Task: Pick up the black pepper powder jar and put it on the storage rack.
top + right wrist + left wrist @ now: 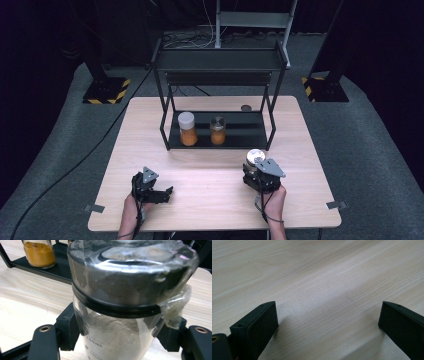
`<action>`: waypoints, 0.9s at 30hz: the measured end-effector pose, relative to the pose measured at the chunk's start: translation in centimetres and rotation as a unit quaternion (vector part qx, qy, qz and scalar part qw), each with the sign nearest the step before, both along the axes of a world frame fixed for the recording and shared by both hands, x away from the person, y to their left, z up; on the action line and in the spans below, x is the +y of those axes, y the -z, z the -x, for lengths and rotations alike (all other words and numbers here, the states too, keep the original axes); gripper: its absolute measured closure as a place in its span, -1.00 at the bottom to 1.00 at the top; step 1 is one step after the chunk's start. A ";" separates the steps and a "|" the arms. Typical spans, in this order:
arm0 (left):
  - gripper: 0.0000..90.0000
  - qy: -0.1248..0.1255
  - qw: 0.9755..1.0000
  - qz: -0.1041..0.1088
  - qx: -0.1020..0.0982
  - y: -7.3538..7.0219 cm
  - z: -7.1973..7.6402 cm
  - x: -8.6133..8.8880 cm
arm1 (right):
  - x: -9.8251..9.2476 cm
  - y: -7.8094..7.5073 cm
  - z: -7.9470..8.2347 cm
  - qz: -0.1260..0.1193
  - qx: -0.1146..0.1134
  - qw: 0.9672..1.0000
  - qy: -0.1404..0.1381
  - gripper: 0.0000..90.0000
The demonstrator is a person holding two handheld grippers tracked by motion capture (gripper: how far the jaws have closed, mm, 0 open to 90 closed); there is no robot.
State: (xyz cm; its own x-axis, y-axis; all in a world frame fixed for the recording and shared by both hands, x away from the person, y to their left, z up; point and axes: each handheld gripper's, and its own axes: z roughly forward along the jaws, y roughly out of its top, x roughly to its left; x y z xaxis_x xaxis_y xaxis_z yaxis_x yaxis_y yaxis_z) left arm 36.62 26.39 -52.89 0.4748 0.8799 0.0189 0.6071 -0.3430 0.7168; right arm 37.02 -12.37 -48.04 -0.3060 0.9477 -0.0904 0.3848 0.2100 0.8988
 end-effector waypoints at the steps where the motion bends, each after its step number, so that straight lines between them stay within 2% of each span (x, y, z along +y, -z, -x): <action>1: -0.95 0.000 1.000 0.000 0.000 0.0 0.0 0.0 | 0.0 0.0 -0.1 -0.001 0.001 1.000 0.000 -0.33; 27: -0.95 0.000 1.000 -0.005 -0.005 0.0 0.1 -0.1 | 0.0 -0.5 -1.3 0.001 -0.003 1.000 0.001 -0.33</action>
